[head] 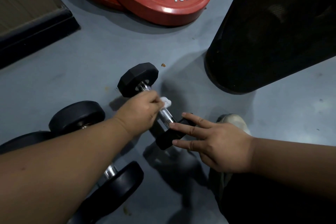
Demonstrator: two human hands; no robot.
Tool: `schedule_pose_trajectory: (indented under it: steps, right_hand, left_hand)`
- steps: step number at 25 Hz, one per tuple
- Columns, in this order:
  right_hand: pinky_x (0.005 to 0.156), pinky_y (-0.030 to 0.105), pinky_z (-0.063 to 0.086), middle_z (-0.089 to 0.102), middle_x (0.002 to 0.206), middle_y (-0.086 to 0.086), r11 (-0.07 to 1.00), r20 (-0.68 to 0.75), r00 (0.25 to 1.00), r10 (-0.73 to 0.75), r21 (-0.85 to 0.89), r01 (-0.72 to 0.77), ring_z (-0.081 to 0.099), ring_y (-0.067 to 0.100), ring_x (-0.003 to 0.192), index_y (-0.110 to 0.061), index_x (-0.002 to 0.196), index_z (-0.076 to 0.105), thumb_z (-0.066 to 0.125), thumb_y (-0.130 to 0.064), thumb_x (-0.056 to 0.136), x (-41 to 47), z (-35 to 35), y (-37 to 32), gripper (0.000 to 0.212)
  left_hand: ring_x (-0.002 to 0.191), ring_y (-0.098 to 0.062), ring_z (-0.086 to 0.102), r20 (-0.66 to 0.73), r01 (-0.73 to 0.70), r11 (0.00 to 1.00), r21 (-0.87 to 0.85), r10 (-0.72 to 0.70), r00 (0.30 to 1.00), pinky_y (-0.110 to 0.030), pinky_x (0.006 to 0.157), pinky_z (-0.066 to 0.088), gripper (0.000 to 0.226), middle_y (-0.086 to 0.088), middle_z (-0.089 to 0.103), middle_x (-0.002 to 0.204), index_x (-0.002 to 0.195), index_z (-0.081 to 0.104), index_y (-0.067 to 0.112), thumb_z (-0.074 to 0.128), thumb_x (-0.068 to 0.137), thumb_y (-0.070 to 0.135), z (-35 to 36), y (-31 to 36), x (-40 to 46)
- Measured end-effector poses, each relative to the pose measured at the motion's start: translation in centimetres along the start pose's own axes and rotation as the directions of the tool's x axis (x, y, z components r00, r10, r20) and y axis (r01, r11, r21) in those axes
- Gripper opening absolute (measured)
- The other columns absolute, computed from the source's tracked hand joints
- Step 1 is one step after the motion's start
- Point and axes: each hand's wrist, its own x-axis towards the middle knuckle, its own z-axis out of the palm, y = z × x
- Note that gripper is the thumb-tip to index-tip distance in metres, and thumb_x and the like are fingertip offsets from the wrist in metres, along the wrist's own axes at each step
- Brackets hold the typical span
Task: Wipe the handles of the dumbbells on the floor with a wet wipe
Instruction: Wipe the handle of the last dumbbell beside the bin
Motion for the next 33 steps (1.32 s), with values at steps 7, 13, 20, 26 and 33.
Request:
schedule_pose_trajectory:
  steps: [7, 13, 20, 26, 33]
  right_hand:
    - [0.071, 0.04, 0.062, 0.015, 0.168, -0.012, 1.0, 0.003, 1.0, 0.009, 0.008, -0.009, 0.017, 0.025, 0.155, -0.041, 0.149, 0.044, 0.038, -0.028, 0.087, 0.2, -0.1, 0.0, 0.064]
    - [0.071, 0.04, 0.062, 0.011, 0.169, -0.013, 1.0, 0.025, 1.0, -0.007, 0.013, 0.007, 0.016, 0.025, 0.155, -0.042, 0.15, 0.042, 0.036, -0.028, 0.087, 0.0, -0.2, 0.3, 0.065]
    - [0.097, 0.041, 0.056, 0.008, 0.17, -0.002, 0.991, -0.026, 0.996, 0.086, 0.108, -0.082, 0.021, 0.025, 0.154, -0.028, 0.158, 0.03, 0.04, -0.026, 0.086, -0.6, 0.3, 0.7, 0.073]
    - [0.108, 0.035, 0.049, 0.012, 0.169, -0.002, 0.963, -0.014, 0.982, 0.19, 0.196, -0.184, 0.035, 0.021, 0.148, -0.022, 0.161, 0.019, 0.038, -0.028, 0.085, -0.7, 0.7, 1.0, 0.079]
    - [0.113, 0.036, 0.044, 0.011, 0.169, -0.002, 0.956, 0.015, 0.98, 0.199, 0.217, -0.198, 0.032, 0.023, 0.15, -0.022, 0.162, 0.016, 0.039, -0.028, 0.085, -0.4, 0.8, 0.8, 0.08]
  left_hand:
    - [0.075, -0.027, 0.055, 0.032, -0.238, 0.971, -0.008, 0.238, 0.971, -0.041, 0.063, 0.051, 0.023, -0.011, 0.058, 0.086, 0.108, 0.071, 0.006, 0.053, 0.093, 0.011, 1.4, 1.1, -1.1]
    - [0.081, -0.027, 0.058, -0.14, 0.077, 0.997, -0.03, -0.08, 0.987, -0.041, 0.075, 0.053, 0.042, -0.01, 0.059, 0.086, 0.1, 0.076, 0.005, 0.042, 0.097, 0.029, -0.2, -1.5, 0.1]
    - [0.089, -0.014, 0.056, -0.105, 0.208, 0.976, -0.067, -0.214, 0.971, -0.028, 0.086, 0.051, 0.071, -0.003, 0.056, 0.091, 0.099, 0.072, 0.005, 0.024, 0.099, 0.058, 0.1, -1.3, 0.0]
    - [0.075, -0.028, 0.055, -0.016, -0.195, 0.981, 0.018, 0.196, 0.981, -0.037, 0.071, 0.051, 0.028, -0.012, 0.057, 0.084, 0.115, 0.07, 0.005, 0.05, 0.095, 0.009, 0.8, 0.3, -1.1]
    - [0.074, -0.027, 0.056, 0.032, -0.248, 0.967, -0.056, 0.25, 0.968, -0.037, 0.069, 0.051, 0.034, -0.011, 0.06, 0.085, 0.109, 0.073, 0.006, 0.041, 0.099, 0.015, 0.7, 0.6, -0.8]
